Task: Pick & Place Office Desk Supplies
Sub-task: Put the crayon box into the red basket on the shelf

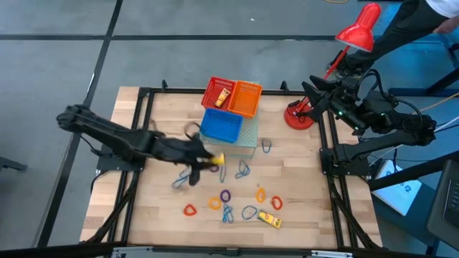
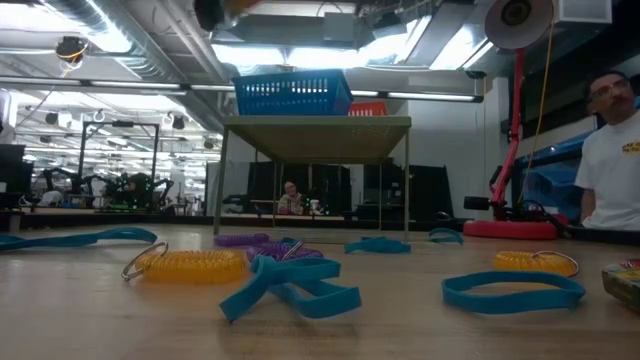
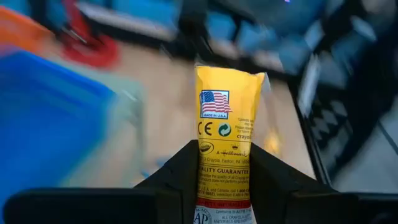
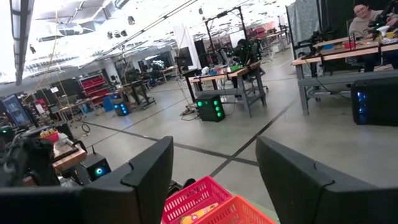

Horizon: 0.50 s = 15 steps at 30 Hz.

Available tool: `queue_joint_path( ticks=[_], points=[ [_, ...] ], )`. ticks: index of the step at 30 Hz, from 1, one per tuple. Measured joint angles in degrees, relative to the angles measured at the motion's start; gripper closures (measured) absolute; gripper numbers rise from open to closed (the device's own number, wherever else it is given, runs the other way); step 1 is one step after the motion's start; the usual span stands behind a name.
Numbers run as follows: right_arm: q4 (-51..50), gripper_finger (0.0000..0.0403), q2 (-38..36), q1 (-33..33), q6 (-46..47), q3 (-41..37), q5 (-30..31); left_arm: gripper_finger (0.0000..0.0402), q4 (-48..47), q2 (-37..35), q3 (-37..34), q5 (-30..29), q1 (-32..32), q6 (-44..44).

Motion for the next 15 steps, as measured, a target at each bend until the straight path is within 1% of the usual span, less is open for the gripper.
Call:
queue_joint_path(
  ticks=[4, 7, 9, 12, 15],
  points=[
    [0.01, 0.0172, 0.06, 0.00, 0.42, 0.00, 0.02, 0.0294, -0.41, -6.56, 0.00, -9.50, 1.14, 1.91],
    [0.00, 0.0172, 0.17, 0.00, 0.32, 0.00, 0.01, 0.0293, -0.52, -10.21, 0.00, -16.19, 2.93, 6.28],
    [0.04, 0.0172, 0.31, 0.00, 0.23, 0.00, 0.02, 0.0291, -0.49, -11.66, 0.00, -19.19, 5.15, 9.51],
    [0.03, 0.0172, 0.45, 0.00, 1.02, 0.00, 0.02, 0.0291, -0.52, -12.70, 0.00, -20.14, 9.90, 12.92],
    [0.07, 0.0172, 0.71, 0.00, 1.69, 0.00, 0.02, 0.0292, -0.73, -12.61, 0.00, -18.24, 15.59, 15.35]
  ],
)
